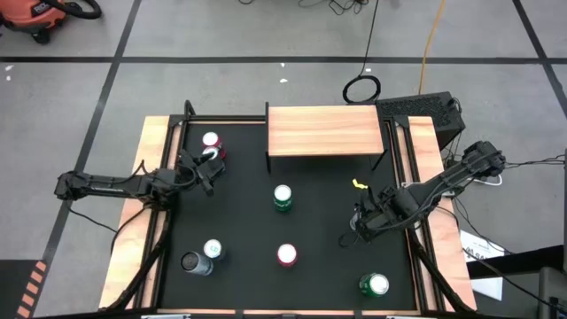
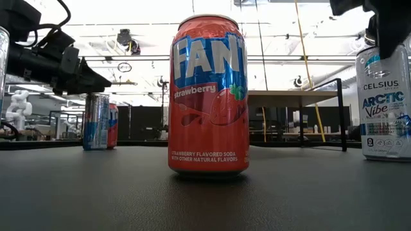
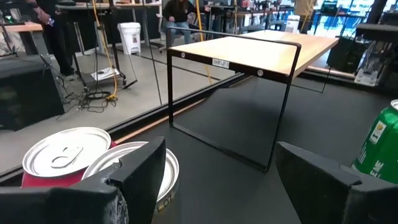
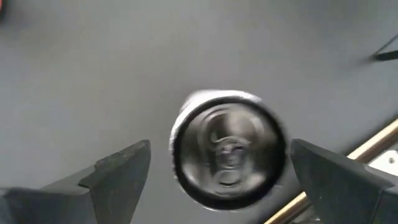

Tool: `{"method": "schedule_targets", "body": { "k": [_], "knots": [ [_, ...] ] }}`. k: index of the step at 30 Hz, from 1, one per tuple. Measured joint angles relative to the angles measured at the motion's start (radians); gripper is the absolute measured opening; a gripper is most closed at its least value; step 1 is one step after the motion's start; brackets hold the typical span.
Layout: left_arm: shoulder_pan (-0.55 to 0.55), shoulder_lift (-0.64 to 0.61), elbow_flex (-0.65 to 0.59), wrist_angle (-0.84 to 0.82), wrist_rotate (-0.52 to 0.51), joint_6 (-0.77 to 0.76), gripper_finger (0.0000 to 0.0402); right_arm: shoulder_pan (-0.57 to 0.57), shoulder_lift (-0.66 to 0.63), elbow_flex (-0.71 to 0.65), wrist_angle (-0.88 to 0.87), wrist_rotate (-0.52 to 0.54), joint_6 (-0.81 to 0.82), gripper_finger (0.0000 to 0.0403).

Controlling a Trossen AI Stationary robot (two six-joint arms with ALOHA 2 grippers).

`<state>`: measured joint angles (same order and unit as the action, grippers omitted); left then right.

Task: Place canned beverage on shelf
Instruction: Put the right white soda can on the shelf

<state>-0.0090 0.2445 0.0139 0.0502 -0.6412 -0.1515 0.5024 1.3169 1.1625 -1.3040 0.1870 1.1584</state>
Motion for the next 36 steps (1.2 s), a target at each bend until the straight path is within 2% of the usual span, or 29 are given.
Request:
{"method": "schedule_targets", "body": {
  "k": [5, 17, 25, 30, 36],
  "knots": [
    [0.0, 0.007, 0.0, 0.0, 0.004, 0.003, 0.0301, 0.0, -0.001, -0.01, 0.007, -0.009, -0.02, 0.0351],
    [0.0, 0.009, -0.003, 0.061, 0.071, 0.032, 0.0301, -0.011, -0.004, -0.008, 0.019, -0.037, -0.132, 0.0236],
    [-0.003, 0.009, 0.074, 0.063, 0.169, 0.097, 0.0301, -0.026, -0.002, 0.107, 0.023, -0.059, -0.248, 0.024],
    [-0.027, 0.016, 0.156, 0.061, 0.171, 0.169, 0.0305, -0.065, -0.002, 0.184, 0.014, -0.031, -0.341, 0.0235],
    [-0.063, 0.069, 0.262, 0.005, 0.171, 0.211, 0.033, -0.138, -0.002, 0.238, 0.015, -0.002, -0.46, 0.0237]
  ]
}}
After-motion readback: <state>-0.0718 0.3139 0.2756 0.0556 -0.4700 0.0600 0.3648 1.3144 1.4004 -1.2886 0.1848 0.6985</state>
